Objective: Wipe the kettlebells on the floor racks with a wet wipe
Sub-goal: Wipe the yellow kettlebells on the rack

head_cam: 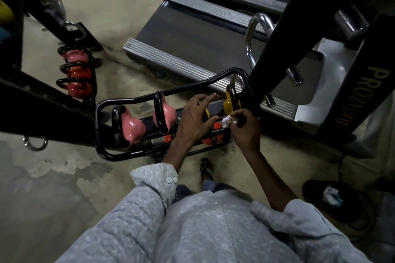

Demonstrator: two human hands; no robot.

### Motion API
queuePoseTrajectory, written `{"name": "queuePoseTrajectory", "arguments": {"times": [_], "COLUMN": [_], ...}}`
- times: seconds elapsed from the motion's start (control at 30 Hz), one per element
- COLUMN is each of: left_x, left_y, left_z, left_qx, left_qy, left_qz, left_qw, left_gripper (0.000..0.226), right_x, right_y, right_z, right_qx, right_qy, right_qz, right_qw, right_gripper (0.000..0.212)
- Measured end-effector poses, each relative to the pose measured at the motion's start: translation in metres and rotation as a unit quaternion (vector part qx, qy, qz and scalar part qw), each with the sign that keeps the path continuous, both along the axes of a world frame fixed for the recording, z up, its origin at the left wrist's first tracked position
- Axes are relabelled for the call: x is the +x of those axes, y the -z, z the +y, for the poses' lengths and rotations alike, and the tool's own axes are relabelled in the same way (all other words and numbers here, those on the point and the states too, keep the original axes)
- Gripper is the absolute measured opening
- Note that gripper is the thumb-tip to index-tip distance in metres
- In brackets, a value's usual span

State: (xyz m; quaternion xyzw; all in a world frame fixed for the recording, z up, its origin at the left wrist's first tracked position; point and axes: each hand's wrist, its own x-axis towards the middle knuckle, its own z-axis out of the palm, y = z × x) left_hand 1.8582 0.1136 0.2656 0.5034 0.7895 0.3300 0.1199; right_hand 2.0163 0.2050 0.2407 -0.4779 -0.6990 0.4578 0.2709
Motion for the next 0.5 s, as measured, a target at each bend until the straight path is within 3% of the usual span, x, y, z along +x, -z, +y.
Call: {"name": "queuePoseTrajectory", "arguments": {"times": [0.5], "left_x": [0.012], "left_y": [0.015], "left_z": [-0.167], "left_qx": [0.051], "left_qy": [-0.087], "left_qz": [-0.049], "left_qw": [0.994], "left_gripper": [0.050], "right_x": [-0.017], "right_y": [0.016], "right_z": [-0.102], "right_qx": [0.010], "right_qy": [-0.119], "right_qz": [0.034], "right_qw": [0.992], "right_gripper": [0.012]}}
